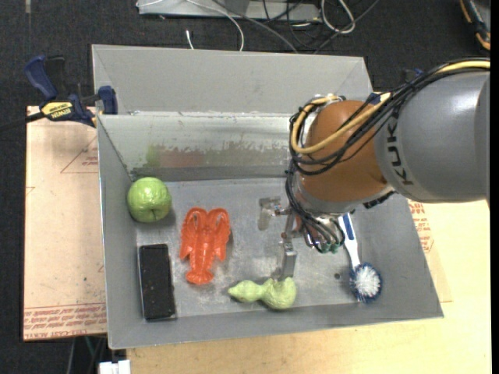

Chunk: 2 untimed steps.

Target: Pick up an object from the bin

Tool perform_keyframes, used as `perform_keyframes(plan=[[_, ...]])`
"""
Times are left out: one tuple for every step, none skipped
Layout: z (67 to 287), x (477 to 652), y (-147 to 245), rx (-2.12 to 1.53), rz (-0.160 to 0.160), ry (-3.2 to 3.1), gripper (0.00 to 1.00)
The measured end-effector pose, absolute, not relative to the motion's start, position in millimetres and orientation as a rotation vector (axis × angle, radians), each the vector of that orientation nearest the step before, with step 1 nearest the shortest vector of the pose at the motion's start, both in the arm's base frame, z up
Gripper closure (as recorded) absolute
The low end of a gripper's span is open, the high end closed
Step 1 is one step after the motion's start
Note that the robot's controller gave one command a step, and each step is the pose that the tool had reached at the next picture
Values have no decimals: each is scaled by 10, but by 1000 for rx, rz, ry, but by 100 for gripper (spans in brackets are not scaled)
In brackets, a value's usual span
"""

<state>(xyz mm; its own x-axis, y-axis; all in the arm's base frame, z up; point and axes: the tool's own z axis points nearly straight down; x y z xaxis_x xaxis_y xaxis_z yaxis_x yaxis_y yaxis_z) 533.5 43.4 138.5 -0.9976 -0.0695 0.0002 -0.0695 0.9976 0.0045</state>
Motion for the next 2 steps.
perform_keyframes(plan=[[1324, 5558, 254, 387, -3, -3120, 0], [1902, 5963, 193, 324, -6, -3129, 0]])
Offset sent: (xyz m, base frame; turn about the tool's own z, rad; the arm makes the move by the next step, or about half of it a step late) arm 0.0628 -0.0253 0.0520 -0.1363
